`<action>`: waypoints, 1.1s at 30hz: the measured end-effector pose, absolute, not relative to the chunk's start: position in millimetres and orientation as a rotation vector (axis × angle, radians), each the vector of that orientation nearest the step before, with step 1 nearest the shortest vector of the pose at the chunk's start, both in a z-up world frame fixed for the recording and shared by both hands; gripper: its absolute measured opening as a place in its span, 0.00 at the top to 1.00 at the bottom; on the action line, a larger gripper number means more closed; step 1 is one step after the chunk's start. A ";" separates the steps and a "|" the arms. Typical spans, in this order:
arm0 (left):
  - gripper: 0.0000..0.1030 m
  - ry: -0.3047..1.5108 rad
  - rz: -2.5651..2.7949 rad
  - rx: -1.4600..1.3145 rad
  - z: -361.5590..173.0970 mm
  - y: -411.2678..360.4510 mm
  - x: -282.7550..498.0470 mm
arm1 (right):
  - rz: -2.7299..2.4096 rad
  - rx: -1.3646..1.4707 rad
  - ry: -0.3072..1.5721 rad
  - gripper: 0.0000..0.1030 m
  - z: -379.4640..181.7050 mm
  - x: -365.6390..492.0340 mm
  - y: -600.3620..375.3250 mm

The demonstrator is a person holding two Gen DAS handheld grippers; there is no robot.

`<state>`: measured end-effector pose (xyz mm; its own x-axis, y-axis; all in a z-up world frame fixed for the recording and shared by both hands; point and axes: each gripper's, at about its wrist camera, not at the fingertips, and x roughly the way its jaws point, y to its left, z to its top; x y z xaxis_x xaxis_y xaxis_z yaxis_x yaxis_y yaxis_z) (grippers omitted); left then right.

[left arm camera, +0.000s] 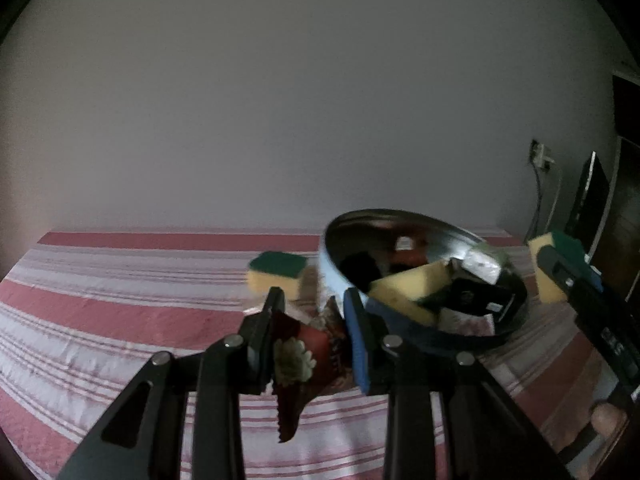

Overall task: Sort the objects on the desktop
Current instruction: 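Lower the wrapper and sponge into the tin with both tools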

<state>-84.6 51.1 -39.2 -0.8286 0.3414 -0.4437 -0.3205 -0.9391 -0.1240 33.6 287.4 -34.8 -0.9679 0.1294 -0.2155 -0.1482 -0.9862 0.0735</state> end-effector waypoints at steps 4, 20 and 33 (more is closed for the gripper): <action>0.71 -0.054 2.681 -0.651 -35.4 67.7 -84.9 | 2.958 -0.325 0.135 0.33 -33.2 25.9 302.7; 0.71 -0.132 2.572 -0.604 -21.3 105.7 -94.9 | 2.953 -0.260 0.183 0.33 -16.1 -5.4 332.8; 0.71 0.006 2.627 -0.705 -24.3 168.8 -124.0 | 2.960 -0.401 0.233 0.33 -11.0 -71.0 346.5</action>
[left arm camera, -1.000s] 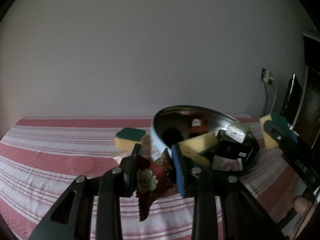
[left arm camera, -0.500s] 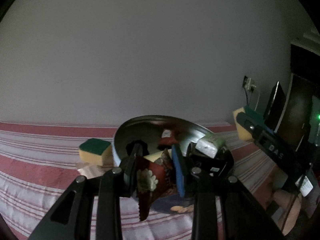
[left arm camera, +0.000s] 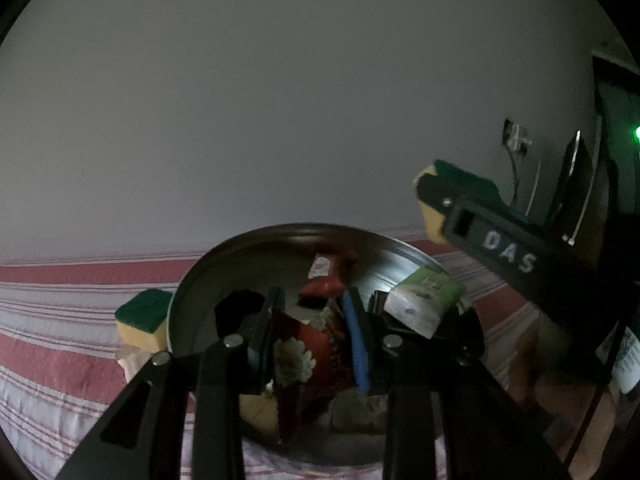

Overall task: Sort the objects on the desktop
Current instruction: 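Lower the wrapper and sponge into the tin with both tools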

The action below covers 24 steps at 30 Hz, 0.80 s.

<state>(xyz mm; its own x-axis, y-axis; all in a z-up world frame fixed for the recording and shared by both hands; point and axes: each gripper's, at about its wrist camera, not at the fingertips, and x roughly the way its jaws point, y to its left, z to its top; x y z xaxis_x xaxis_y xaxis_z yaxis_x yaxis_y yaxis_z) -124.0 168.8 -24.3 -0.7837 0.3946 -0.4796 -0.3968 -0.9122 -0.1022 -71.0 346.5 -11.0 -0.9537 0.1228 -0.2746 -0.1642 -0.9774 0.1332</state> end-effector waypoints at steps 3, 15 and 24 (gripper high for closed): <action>0.71 0.002 2.619 -0.742 -28.0 173.2 -129.8 | 2.975 -0.461 0.213 0.33 -14.8 -82.1 344.5; 0.71 0.068 2.652 -0.794 -38.4 173.2 -140.4 | 2.993 -0.617 0.235 0.33 -27.3 -110.1 353.8; 0.48 0.089 2.674 -0.817 -37.8 171.4 -140.5 | 3.024 -0.579 0.234 0.16 -26.3 -107.5 363.2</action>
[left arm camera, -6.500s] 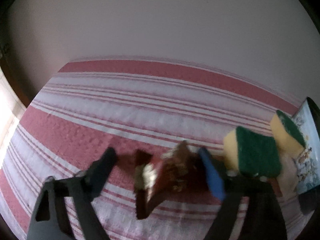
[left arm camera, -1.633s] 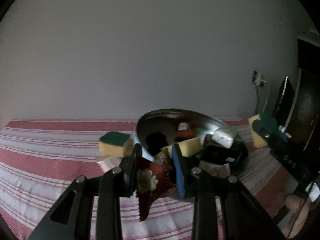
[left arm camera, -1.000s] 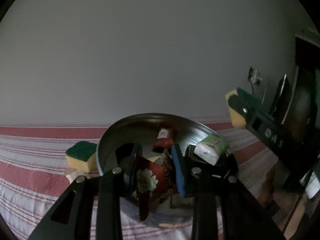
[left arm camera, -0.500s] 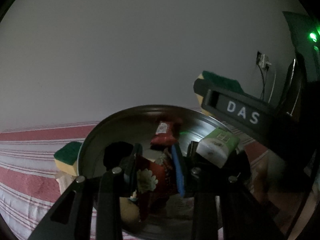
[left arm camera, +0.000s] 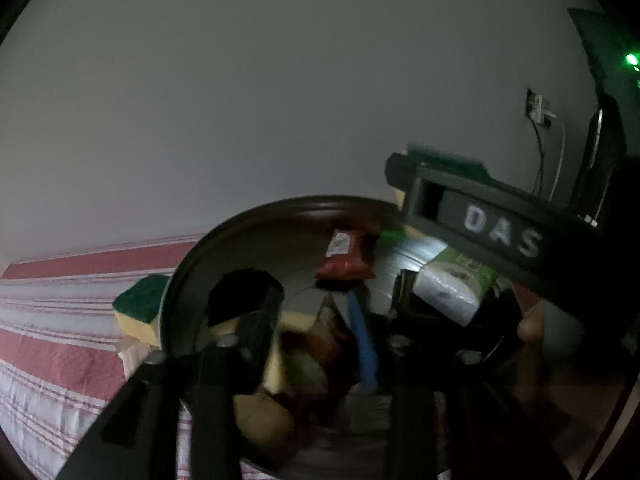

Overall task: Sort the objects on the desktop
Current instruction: 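Lower the wrapper and sponge into the tin with both tools, then open both tools to release the wrapper and sponge into the tin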

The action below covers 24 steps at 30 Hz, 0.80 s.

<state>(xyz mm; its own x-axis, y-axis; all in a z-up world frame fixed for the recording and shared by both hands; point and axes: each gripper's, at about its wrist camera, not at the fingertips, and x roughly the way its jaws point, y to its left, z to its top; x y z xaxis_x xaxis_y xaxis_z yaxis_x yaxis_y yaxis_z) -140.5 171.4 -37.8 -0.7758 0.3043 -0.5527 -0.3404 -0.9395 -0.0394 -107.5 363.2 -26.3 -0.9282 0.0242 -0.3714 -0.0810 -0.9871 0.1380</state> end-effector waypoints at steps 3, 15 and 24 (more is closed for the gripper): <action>0.17 0.083 2.727 -0.799 -34.9 166.6 -138.7 | 3.024 -0.514 0.226 0.04 -25.8 -94.9 355.7; 0.00 0.071 2.809 -0.695 -24.0 167.6 -128.9 | 2.923 -0.170 0.365 0.01 -29.7 -55.3 364.6; 0.00 0.336 2.745 -0.583 -35.7 197.1 -96.8 | 2.798 -0.078 0.398 0.01 -25.4 -39.6 377.4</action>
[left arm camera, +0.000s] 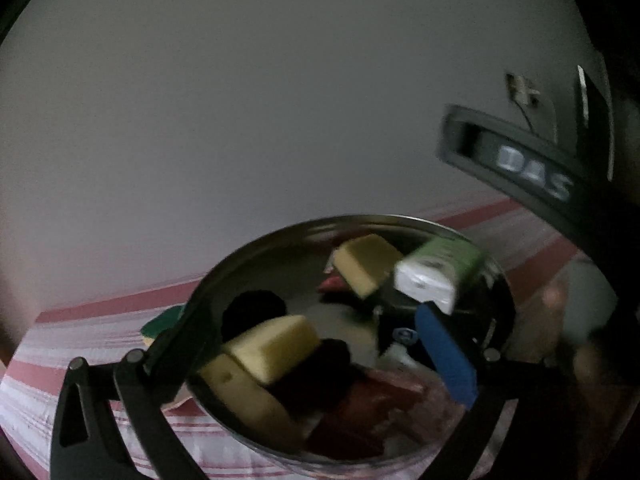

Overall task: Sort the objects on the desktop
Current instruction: 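Open both tools to release the wrapper and sponge into the tin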

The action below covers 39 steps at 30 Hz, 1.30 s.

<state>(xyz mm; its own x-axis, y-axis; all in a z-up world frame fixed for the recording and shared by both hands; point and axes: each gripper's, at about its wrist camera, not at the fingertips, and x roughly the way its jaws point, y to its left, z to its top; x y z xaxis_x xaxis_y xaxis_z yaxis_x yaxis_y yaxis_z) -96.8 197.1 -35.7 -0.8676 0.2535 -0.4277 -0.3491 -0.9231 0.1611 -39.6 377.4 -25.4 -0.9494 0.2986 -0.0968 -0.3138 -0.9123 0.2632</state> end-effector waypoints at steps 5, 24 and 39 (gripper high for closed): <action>0.00 0.353 2.745 -0.550 -32.5 196.1 -90.0 | 2.769 -0.115 0.409 0.01 -31.0 -35.8 380.1; 0.00 0.300 2.773 -0.654 -46.4 186.7 -106.1 | 2.710 -0.122 0.294 0.01 -41.2 -23.1 374.0; 0.00 0.303 2.778 -0.675 -47.0 184.1 -107.9 | 2.682 -0.107 0.254 0.01 -46.3 -1.4 372.9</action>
<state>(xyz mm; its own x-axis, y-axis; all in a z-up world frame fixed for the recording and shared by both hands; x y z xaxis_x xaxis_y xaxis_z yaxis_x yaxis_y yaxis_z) -107.9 184.1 -47.0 -0.8564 0.2064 -0.4733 -0.3037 -0.9427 0.1383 -1.4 372.9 -46.3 -0.8993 0.4217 -0.1156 -0.4359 -0.8855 0.1609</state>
